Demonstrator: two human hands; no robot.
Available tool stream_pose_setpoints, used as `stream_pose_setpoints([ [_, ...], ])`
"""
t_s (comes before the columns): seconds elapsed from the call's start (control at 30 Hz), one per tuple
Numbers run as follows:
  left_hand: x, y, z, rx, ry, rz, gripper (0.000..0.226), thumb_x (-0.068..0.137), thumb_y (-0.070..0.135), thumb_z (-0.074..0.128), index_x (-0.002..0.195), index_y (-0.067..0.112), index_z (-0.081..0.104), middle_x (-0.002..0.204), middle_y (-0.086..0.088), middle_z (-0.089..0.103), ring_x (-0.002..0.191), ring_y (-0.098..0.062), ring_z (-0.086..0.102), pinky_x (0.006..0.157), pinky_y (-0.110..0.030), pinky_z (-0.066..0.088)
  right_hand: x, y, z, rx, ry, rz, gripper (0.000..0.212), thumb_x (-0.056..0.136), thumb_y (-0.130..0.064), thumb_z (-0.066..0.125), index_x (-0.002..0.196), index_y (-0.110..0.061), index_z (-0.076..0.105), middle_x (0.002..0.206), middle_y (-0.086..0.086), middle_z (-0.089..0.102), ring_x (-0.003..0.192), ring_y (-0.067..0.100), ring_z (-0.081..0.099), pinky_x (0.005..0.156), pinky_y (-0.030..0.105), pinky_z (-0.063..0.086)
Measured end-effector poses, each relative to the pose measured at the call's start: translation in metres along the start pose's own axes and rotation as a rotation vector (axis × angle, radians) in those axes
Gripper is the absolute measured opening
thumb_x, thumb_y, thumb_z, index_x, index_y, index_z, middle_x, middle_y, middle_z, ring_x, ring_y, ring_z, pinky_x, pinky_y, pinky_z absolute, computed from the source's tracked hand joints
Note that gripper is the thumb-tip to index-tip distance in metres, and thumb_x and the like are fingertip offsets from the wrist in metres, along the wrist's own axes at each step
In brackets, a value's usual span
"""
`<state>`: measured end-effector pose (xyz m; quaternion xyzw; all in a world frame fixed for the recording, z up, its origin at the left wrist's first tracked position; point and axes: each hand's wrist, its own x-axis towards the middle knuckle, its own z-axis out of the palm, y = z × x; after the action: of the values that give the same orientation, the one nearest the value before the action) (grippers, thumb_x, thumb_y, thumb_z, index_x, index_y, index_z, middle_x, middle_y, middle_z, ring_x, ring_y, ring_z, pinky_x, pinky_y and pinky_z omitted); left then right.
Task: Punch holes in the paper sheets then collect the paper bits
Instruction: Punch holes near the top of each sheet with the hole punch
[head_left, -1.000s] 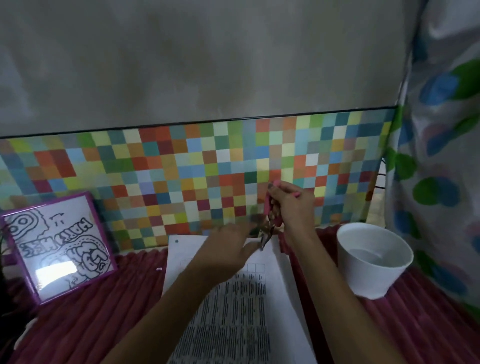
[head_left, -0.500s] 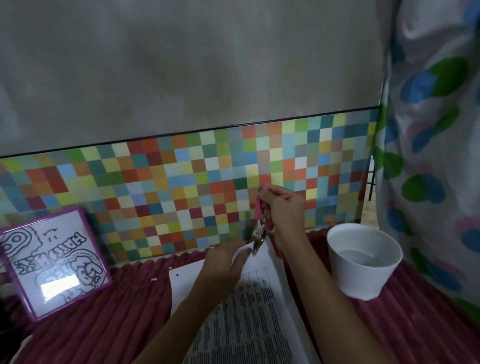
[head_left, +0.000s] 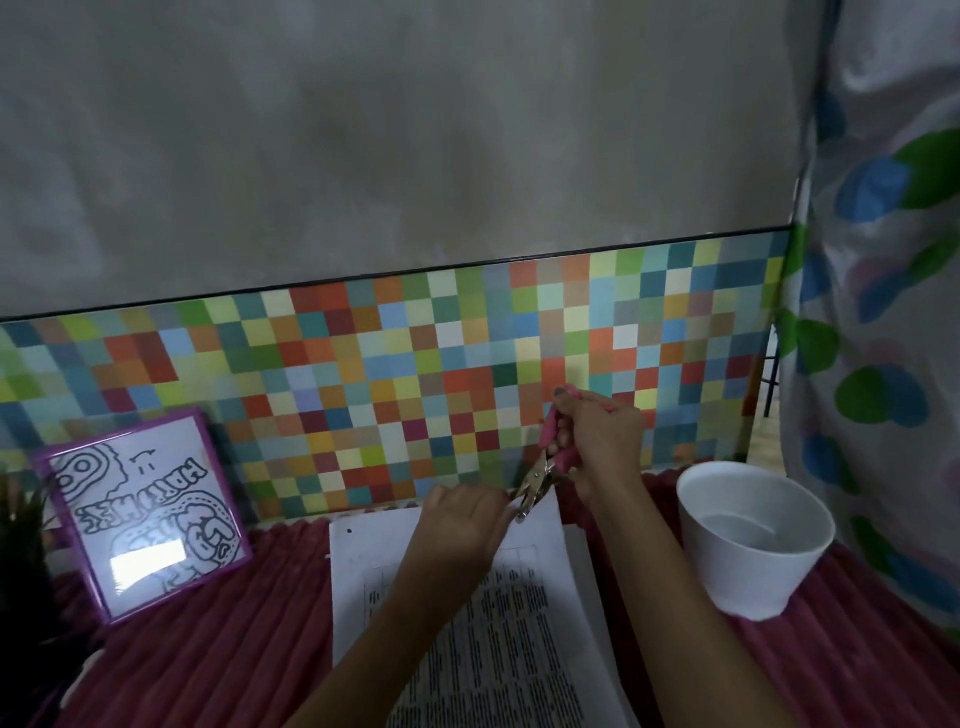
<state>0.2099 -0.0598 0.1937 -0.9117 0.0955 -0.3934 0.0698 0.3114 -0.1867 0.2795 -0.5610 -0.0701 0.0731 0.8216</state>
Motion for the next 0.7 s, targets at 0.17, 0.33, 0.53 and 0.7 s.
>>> stream_pose_setpoints([
  [0.17,-0.002,0.004,-0.006,-0.049,0.021,0.037,0.032,0.077,0.013,0.073,0.100,0.014,0.050,0.081,-0.004,0.070,0.075,-0.018,0.068,0.065,-0.034,0.056,0.001,0.000,-0.004,0.129,-0.167,0.155,0.015,0.085,-0.001,0.063,0.100,0.001,0.064,0.056,0.007,0.053,0.042,0.014,0.048,0.039,0.022,0.045],
  [0.33,-0.003,0.002,-0.006,-0.076,-0.027,0.016,0.039,0.070,0.011,0.083,0.094,0.014,0.053,0.076,-0.003,0.068,0.069,-0.017,0.067,0.062,-0.033,0.056,-0.004,0.007,0.009,0.051,-0.068,0.046,0.013,0.086,-0.014,0.066,0.098,-0.013,0.069,0.078,0.009,0.071,0.049,0.012,0.059,0.043,0.019,0.049],
  [0.53,-0.004,0.009,-0.005,-0.087,-0.038,-0.026,0.022,0.075,0.014,0.081,0.086,0.017,0.062,0.075,0.001,0.067,0.069,-0.013,0.065,0.066,-0.031,0.056,-0.010,0.012,0.014,0.086,0.045,-0.055,0.012,0.083,-0.011,0.068,0.094,-0.011,0.071,0.076,0.004,0.071,0.046,0.008,0.061,0.042,0.019,0.048],
  [0.7,-0.004,0.007,-0.006,-0.108,-0.052,-0.151,0.011,0.087,0.017,0.066,0.094,0.014,0.059,0.080,-0.002,0.069,0.075,-0.017,0.066,0.074,-0.033,0.055,-0.008,0.002,0.009,0.088,-0.115,0.025,0.018,0.081,-0.015,0.071,0.098,-0.011,0.073,0.073,0.006,0.069,0.047,0.010,0.055,0.045,0.023,0.047],
])
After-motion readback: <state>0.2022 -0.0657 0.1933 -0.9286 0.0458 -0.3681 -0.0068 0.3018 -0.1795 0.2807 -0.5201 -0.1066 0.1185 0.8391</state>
